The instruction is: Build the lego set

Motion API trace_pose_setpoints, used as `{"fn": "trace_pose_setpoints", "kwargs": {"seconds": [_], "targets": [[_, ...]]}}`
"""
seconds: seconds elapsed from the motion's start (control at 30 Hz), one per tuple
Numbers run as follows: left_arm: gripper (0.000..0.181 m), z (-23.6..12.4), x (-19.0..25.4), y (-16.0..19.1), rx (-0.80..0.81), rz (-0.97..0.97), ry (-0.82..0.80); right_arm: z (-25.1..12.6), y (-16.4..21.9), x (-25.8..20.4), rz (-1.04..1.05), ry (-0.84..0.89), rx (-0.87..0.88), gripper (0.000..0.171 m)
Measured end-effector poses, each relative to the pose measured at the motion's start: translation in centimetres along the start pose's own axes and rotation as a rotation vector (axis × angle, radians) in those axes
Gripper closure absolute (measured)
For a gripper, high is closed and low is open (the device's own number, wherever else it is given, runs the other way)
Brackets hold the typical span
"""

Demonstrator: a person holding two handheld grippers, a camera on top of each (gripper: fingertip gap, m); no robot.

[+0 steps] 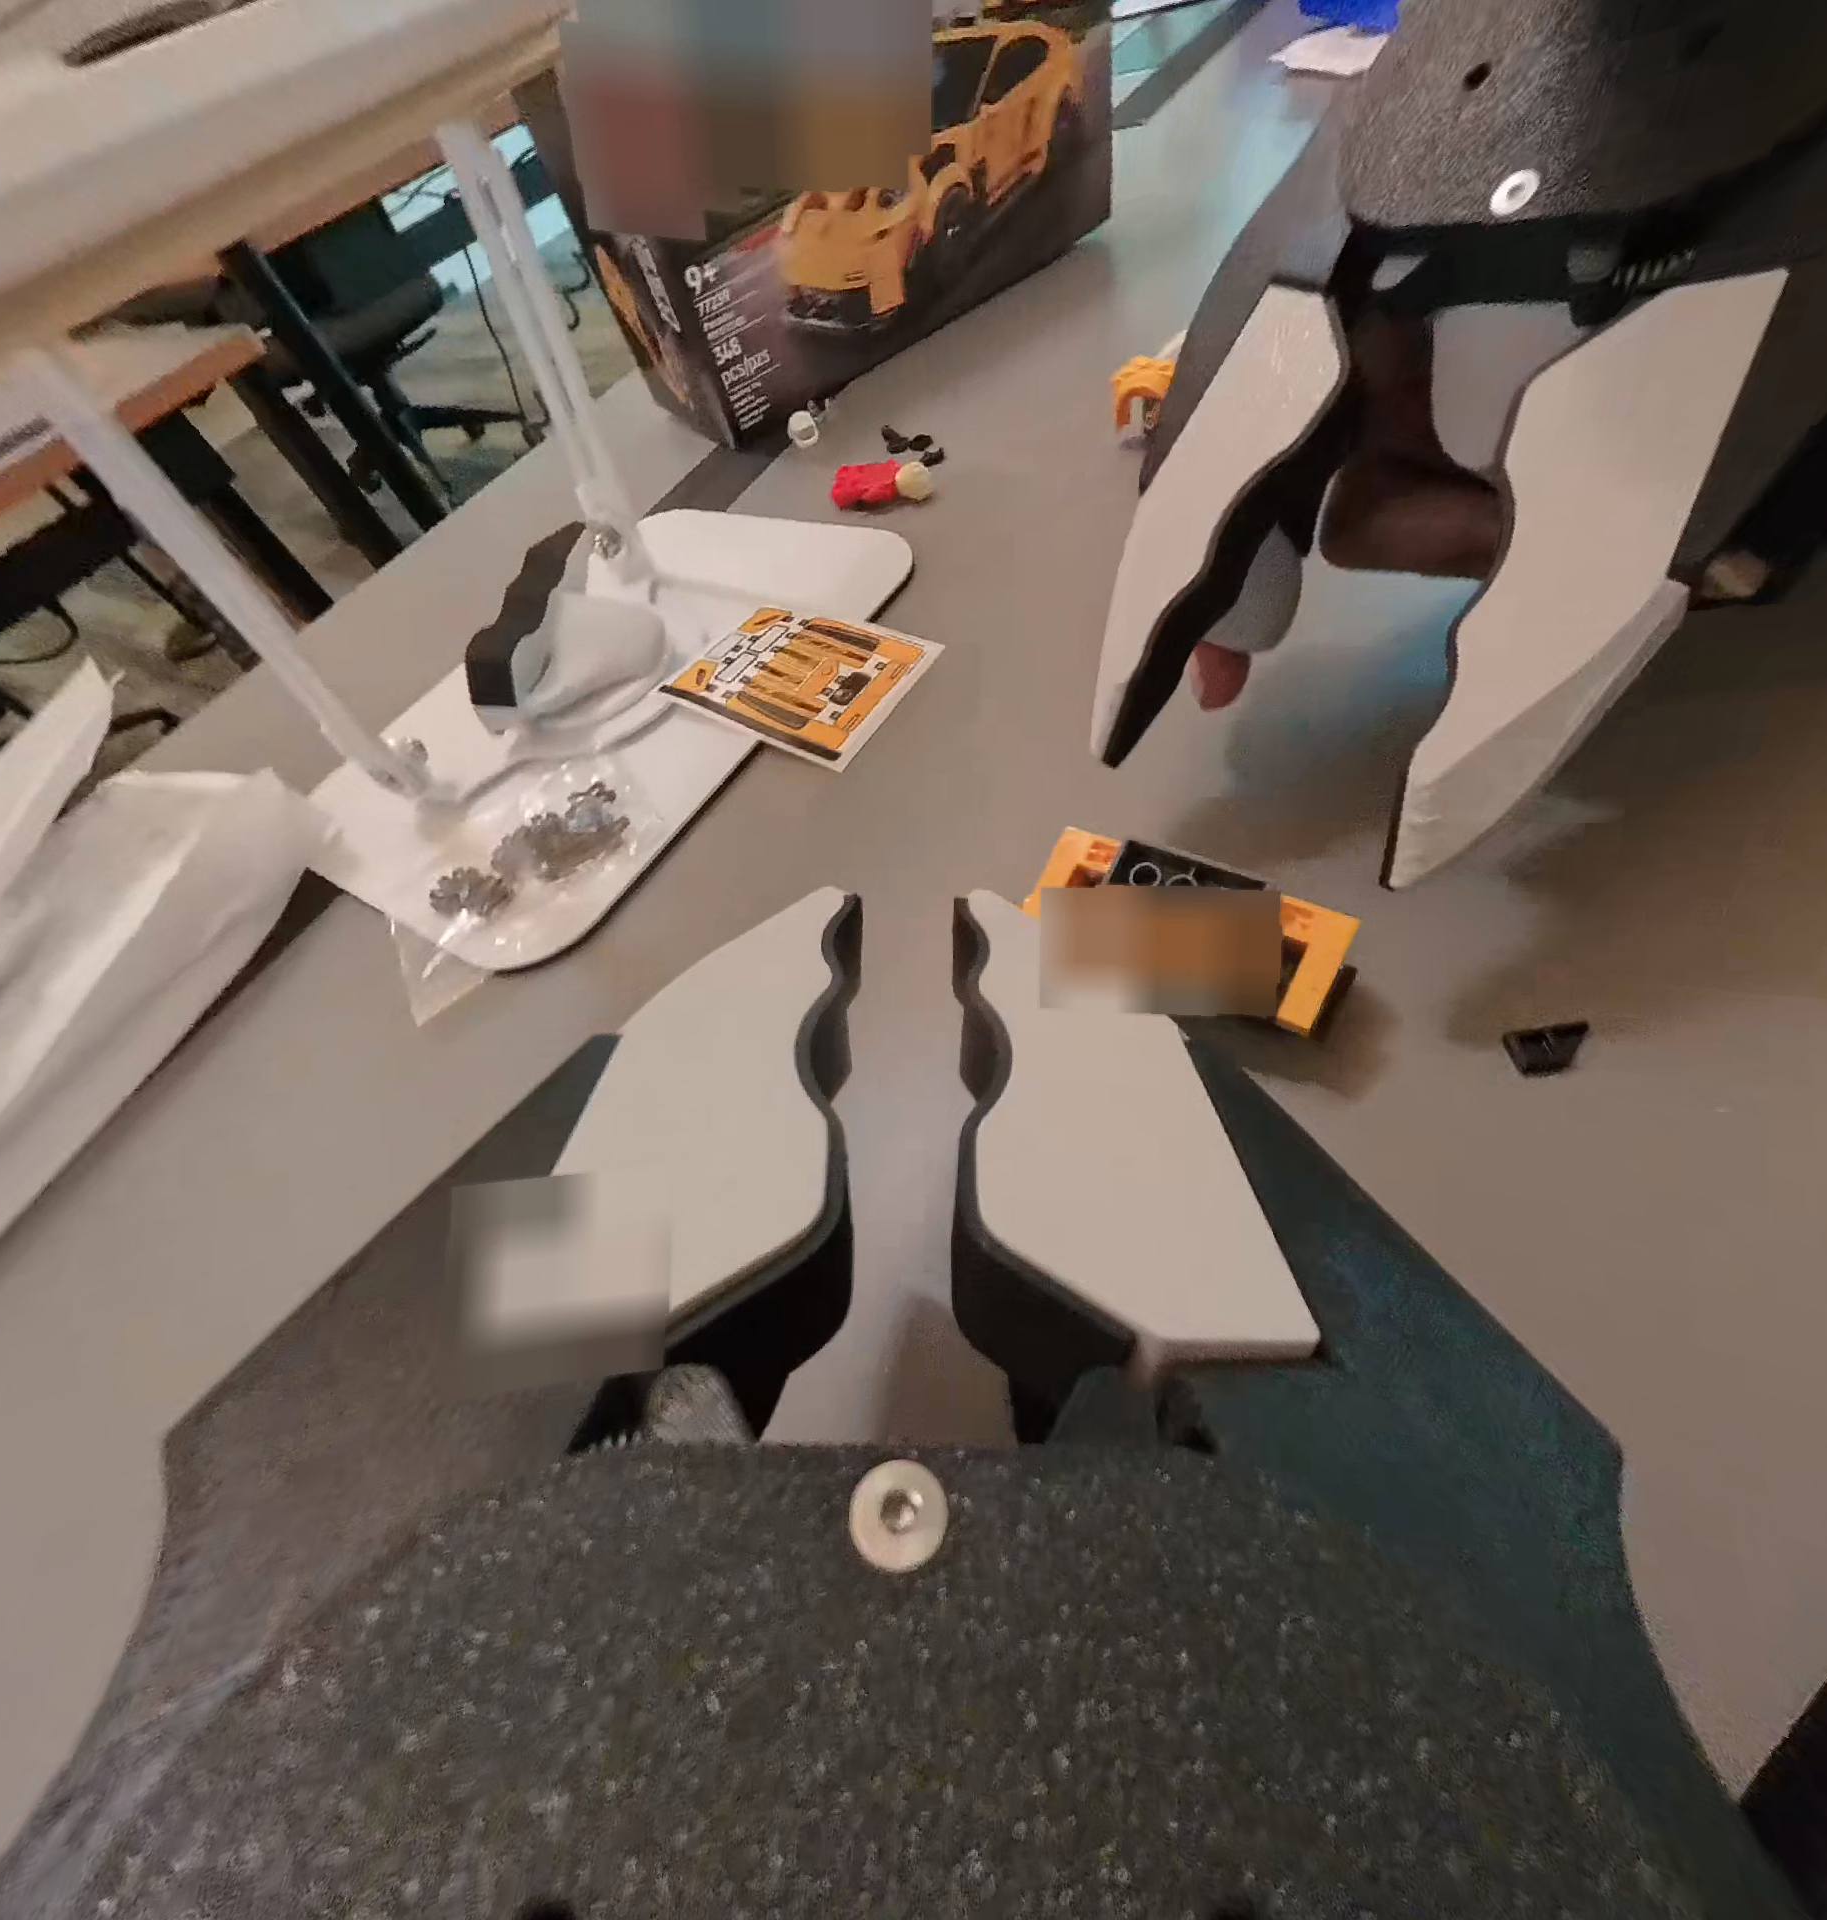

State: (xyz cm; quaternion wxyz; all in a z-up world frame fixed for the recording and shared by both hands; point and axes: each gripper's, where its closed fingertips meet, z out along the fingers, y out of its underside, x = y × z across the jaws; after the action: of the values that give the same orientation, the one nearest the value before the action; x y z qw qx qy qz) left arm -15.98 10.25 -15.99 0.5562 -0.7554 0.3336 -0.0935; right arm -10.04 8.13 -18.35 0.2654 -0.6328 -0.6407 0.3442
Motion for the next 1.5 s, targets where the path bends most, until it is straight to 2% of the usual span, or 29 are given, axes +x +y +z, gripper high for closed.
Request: {"fn": "trace_pose_setpoints", "kwargs": {"seconds": [0.07,0.23,0.33,0.43,0.57,0.67,0.77,0.87,0.93,1.0,1.1,1.2,1.33,1.5], "targets": [[0.165,0.0,0.0,-0.1,0.013,-0.028,0.007,0.5,-0.4,0.4,0.083,-0.026,-0.018,0.104],[0.165,0.0,0.1,-0.2,0.028,-0.072,0.031,2.5,0.5,0.7,0.132,-0.074,-0.159,0.101],[0.165,-0.1,0.5,-0.5,0.051,-0.115,0.076,2.8,0.3,0.0,0.079,-0.091,-0.163,0.112],[0.163,-0.3,0.9,-0.8,0.071,-0.157,0.124,2.6,0.0,-0.8,-0.067,-0.083,-0.092,0.112],[0.157,-1.0,2.0,-2.0,0.152,-0.248,0.265,1.1,-1.8,-2.2,-0.408,0.011,0.098,0.112],[0.147,-1.6,3.3,-3.2,0.215,-0.365,0.413,-1.0,-4.2,-3.0,-0.639,0.196,0.226,0.113],[0.131,-2.3,5.2,-4.5,0.267,-0.464,0.583,-2.4,-4.9,-2.9,-0.82,0.398,0.226,0.113],[0.123,-2.1,7.3,-4.6,0.236,-0.443,0.66,-2.9,-4.8,-3.0,-0.913,0.506,0.218,0.113],[0.127,-1.7,8.0,-4.7,0.226,-0.395,0.64,-3.1,-5.2,-3.7,-0.953,0.526,0.244,0.113],[0.148,-1.8,8.7,-4.8,0.225,-0.337,0.638,-3.1,-5.5,-4.4,-0.979,0.524,0.258,0.113],[0.152,-1.7,8.7,-4.7,0.21,-0.274,0.603,-3.1,-5.5,-4.4,-0.981,0.525,0.261,0.112],[0.152,-1.4,8.2,-4.5,0.212,-0.228,0.544,-3.6,-5.3,-3.8,-0.896,0.478,0.271,0.112],[0.151,-1.3,7.5,-4.5,0.245,-0.101,0.443,-4.5,-4.8,-4.2,-0.621,0.222,0.351,0.115],[0.151,-0.9,7.6,-4.5,0.25,0.134,0.313,-5.2,-4.7,-4.7,-0.436,0.041,0.435,0.121]]}}
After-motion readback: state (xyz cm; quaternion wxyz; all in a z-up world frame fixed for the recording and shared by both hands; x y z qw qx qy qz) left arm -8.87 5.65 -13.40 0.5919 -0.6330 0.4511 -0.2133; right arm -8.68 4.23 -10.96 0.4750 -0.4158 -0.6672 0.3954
